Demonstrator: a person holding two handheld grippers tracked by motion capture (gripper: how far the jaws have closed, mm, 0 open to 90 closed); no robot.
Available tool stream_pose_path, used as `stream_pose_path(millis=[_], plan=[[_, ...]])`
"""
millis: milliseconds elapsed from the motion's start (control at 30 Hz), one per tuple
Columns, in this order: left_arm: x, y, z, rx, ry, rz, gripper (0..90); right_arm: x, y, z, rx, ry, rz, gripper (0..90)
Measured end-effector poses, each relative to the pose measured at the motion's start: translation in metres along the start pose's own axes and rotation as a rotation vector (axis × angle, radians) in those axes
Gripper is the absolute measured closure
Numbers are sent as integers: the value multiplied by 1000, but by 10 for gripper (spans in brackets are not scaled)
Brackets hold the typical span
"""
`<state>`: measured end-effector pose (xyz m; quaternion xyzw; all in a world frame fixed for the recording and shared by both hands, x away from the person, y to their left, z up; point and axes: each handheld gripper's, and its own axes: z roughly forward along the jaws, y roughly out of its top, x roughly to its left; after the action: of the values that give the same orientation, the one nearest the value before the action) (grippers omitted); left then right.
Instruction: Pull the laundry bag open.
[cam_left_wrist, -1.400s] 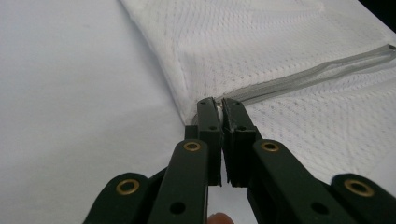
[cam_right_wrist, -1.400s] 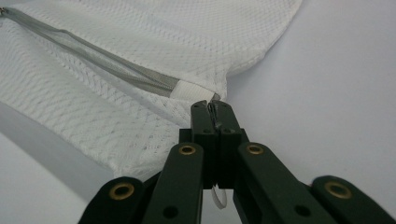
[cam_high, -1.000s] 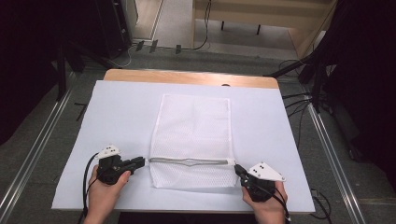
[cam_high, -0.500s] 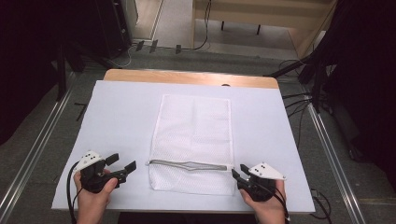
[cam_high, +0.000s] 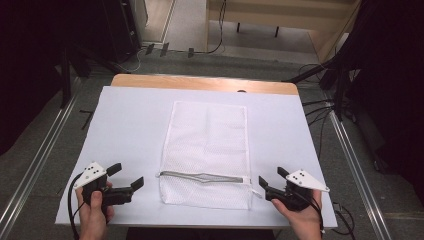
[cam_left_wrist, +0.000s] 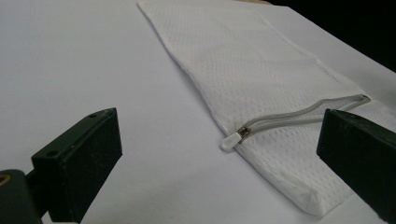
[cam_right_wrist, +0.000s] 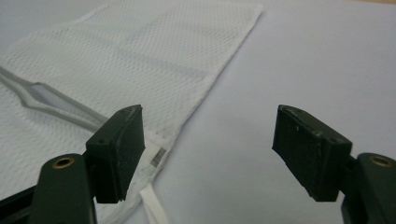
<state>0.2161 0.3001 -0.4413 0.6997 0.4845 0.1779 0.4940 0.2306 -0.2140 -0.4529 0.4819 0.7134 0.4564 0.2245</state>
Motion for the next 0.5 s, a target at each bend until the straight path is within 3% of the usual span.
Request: stream_pose_path(millis=[133, 333, 500], plan=[[2, 0, -3, -5, 57, 38, 0, -16, 2, -10, -32, -1, 44, 214], [4, 0, -6, -22, 78, 64, 0, -34, 0, -23, -54, -1, 54, 150], [9, 1, -8, -29, 88, 55, 0, -47, -4, -26, -38, -22, 65, 150]])
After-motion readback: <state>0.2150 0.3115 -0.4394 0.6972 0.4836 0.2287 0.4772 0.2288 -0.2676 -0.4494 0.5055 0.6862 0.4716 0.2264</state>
